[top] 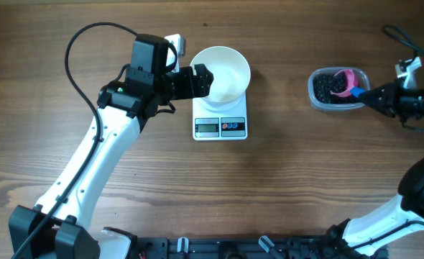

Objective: Scoop item into bowl and weigh 150g on scale
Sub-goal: 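Dip the scoop into the black beans with the right gripper, then move the filled scoop over the white bowl and tip beans in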

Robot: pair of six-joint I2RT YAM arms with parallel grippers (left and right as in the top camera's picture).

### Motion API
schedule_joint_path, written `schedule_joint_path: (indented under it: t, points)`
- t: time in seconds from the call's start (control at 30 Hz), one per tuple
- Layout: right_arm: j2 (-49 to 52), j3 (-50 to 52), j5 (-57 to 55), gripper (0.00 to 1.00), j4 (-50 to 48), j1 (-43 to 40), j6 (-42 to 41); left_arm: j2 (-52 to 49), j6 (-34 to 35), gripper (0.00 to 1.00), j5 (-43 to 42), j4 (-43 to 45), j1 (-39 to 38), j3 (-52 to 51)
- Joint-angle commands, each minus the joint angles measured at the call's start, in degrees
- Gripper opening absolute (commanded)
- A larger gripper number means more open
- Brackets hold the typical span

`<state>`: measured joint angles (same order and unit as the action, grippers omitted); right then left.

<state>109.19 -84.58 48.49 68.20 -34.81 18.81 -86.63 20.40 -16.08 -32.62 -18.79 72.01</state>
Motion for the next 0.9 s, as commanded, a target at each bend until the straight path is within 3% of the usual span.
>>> schedule_joint_path:
  t: [0.0,0.57,0.87]
  points:
    - [0.74,0.37,4.92,0.04,1.07,-1.6,3.63,-0.5,-0.68,0.92,0.74,0.15,0.31,0.33]
    - [0.74,0.37,22.67,0.04,18.18,-2.08,23.96,-0.5,-0.68,0.92,0.74,-1.09,0.33,0.33]
    - [0.74,0.37,23.65,0.04,19.54,9.97,24.5,-0.5,-0.68,0.91,0.74,-1.07,0.33,0.33]
